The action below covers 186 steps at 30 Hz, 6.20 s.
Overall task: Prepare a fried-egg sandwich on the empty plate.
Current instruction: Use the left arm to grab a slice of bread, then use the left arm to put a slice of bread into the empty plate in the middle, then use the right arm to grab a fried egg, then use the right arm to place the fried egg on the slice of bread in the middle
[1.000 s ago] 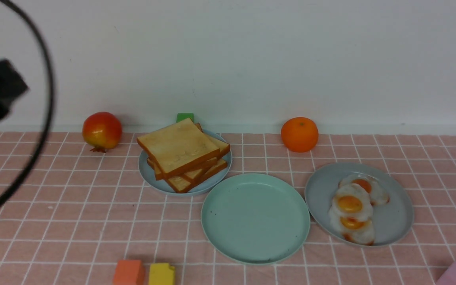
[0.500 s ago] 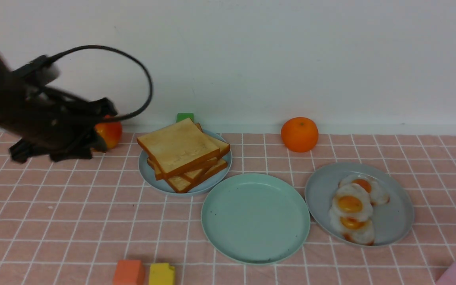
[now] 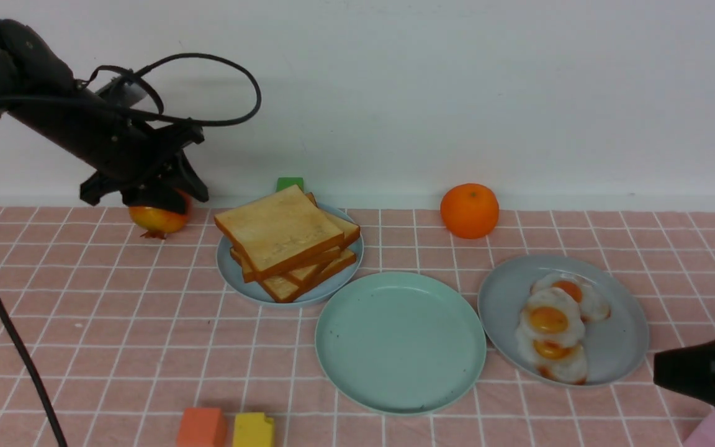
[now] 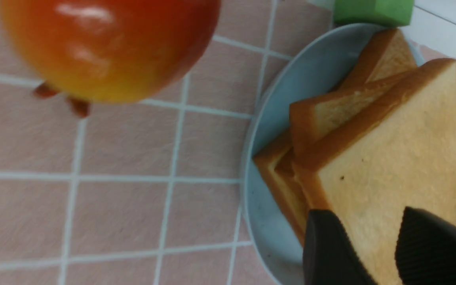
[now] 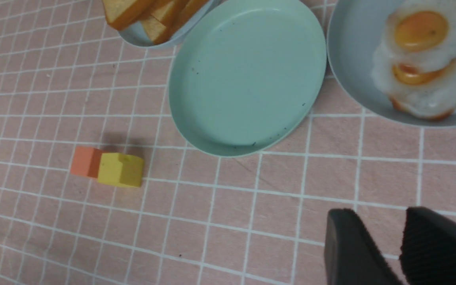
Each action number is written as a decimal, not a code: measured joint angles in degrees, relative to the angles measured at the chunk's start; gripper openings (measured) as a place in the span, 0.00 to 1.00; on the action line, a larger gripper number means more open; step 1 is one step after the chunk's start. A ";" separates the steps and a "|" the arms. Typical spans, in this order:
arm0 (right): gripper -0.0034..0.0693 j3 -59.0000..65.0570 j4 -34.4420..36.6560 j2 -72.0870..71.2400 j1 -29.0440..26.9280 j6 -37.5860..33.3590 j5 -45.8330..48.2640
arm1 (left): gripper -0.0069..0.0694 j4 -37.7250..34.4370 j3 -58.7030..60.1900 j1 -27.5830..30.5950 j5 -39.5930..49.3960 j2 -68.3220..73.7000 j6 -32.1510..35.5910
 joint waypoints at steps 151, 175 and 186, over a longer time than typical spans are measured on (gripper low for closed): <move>0.13 -15.38 44.84 50.77 -12.28 -30.72 -5.07 | 0.72 6.76 14.22 -15.22 12.96 -28.67 13.41; 0.18 -28.30 48.30 65.50 9.86 -33.17 -6.41 | 0.72 7.38 30.91 -15.22 7.70 -40.51 12.80; 0.83 -28.68 33.48 62.11 9.86 -27.75 -4.54 | 0.72 5.83 31.01 -15.22 1.45 -40.11 11.74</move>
